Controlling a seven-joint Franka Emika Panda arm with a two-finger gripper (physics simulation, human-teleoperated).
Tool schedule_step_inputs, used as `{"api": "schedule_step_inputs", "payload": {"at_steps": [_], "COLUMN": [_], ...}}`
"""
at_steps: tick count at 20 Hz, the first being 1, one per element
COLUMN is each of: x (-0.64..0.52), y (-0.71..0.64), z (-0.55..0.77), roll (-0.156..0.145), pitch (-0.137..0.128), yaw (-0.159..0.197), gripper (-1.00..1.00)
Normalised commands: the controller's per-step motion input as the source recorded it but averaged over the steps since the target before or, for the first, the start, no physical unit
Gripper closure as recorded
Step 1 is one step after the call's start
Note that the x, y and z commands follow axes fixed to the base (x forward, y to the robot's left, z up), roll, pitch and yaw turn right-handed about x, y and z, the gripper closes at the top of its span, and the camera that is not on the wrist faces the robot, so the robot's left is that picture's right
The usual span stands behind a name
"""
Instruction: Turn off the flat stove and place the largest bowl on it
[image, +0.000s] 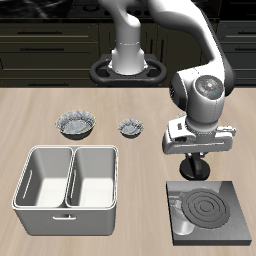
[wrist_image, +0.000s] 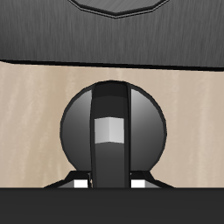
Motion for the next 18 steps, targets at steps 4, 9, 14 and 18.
{"api": "schedule_step_inputs", "payload": {"at_steps": [4, 9, 14, 18], "x": [-0.01, 0.0, 0.02, 0.02], "y": [0.05, -0.03, -0.05, -0.02], "z": [0.06, 0.07, 0.15, 0.13], "roll": [0.011, -0.01, -0.006, -0.002], "pitch": [-0.012, -0.006, -0.023, -0.007], "yaw": [-0.036, -0.066, -0.071, -0.086], "gripper": [1.0, 1.0, 1.0, 1.0]}}
